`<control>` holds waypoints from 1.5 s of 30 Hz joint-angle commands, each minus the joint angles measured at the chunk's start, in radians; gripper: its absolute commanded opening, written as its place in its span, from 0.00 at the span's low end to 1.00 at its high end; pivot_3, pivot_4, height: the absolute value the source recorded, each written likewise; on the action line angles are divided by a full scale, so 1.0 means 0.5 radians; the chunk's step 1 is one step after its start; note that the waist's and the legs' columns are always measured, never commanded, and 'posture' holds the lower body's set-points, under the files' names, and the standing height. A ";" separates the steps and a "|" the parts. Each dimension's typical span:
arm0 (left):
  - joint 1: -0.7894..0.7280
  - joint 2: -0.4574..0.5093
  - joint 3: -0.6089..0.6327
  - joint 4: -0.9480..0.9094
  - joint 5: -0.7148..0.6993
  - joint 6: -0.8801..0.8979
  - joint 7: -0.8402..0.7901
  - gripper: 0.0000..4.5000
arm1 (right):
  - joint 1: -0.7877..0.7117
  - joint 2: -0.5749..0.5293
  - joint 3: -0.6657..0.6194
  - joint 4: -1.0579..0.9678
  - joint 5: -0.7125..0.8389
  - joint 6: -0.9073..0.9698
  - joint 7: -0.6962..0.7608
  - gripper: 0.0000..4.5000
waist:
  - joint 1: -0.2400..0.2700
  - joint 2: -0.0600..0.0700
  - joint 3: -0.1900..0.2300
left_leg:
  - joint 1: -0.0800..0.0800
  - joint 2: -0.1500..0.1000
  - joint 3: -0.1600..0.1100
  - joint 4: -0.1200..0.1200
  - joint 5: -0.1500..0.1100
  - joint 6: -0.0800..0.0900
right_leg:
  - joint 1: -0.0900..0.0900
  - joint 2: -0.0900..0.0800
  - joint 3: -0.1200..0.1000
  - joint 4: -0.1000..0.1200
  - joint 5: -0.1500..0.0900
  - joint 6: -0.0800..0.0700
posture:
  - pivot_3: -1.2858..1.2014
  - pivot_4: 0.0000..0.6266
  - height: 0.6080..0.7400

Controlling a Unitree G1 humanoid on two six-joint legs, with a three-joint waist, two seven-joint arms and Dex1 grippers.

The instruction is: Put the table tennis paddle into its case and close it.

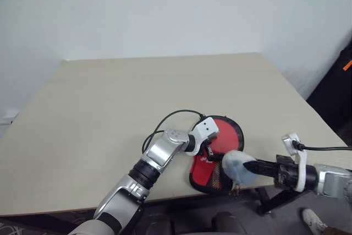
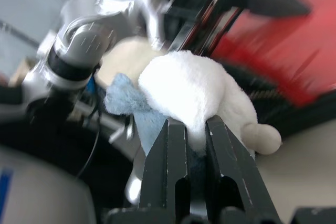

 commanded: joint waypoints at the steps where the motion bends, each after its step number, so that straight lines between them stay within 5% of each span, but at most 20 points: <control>1: 0.072 0.057 -0.049 0.152 0.079 0.131 0.016 1.00 | 0.087 0.165 -0.056 -0.085 -0.068 -0.132 -0.223 0.00 | 0.008 0.000 0.000 | -0.001 0.000 0.000 0.000 0.000 0.000 | 0.000 0.000 0.000 0.000 0.000 0.000 | 0.52 0.00 1.00; 7: 0.076 0.067 -0.051 0.141 0.080 0.128 0.015 1.00 | 0.155 0.340 -0.081 -0.023 -0.221 -0.279 -0.457 0.00 | 0.002 0.005 -0.002 | 0.001 0.000 0.002 -0.002 -0.001 -0.001 | 0.000 0.001 0.004 0.003 0.000 0.000 | 0.52 0.00 1.00; 19: 0.070 0.061 0.016 0.158 0.056 0.098 0.060 1.00 | 0.065 0.395 -0.151 0.051 -0.196 -0.357 -0.514 0.91 | 0.005 0.005 -0.002 | 0.001 0.000 0.000 -0.002 -0.001 -0.001 | 0.000 0.001 0.003 0.002 0.000 0.000 | 0.52 0.00 1.00; 28: -0.029 0.051 0.379 0.296 -0.073 0.000 0.127 1.00 | -0.039 0.604 -0.311 0.032 -0.146 -0.634 -0.574 0.91 | -0.001 0.013 0.002 | 0.000 0.000 0.001 -0.003 -0.001 -0.001 | -0.005 0.001 0.003 0.002 0.000 0.000 | 0.52 0.00 1.00; 35: -0.115 0.202 0.626 0.436 -0.125 -0.255 0.099 1.00 | -0.248 0.556 -0.244 -0.078 -0.062 -0.600 -0.534 0.91 | 0.004 0.019 0.018 | -0.004 -0.001 0.001 -0.007 -0.001 -0.001 | -0.015 0.003 0.004 0.008 0.001 0.001 | 0.52 0.00 1.00; 39: -0.071 0.442 0.753 0.374 -0.185 -0.369 -0.095 1.00 | -0.405 0.419 -0.107 -0.021 -0.181 -0.588 -0.419 0.91 | 0.012 0.012 0.024 | -0.035 -0.003 0.004 -0.006 0.005 0.008 | -0.045 0.004 0.011 0.028 0.003 0.002 | 0.52 0.00 1.00; 45: 0.245 0.796 0.854 -0.058 -0.323 -0.210 -0.341 1.00 | -0.524 0.389 -0.059 0.127 -0.267 -0.637 -0.351 0.91 | 0.061 0.011 0.024 | -0.036 -0.003 0.005 -0.018 0.005 0.007 | -0.059 0.007 0.014 0.041 0.001 0.005 | 0.52 0.00 1.00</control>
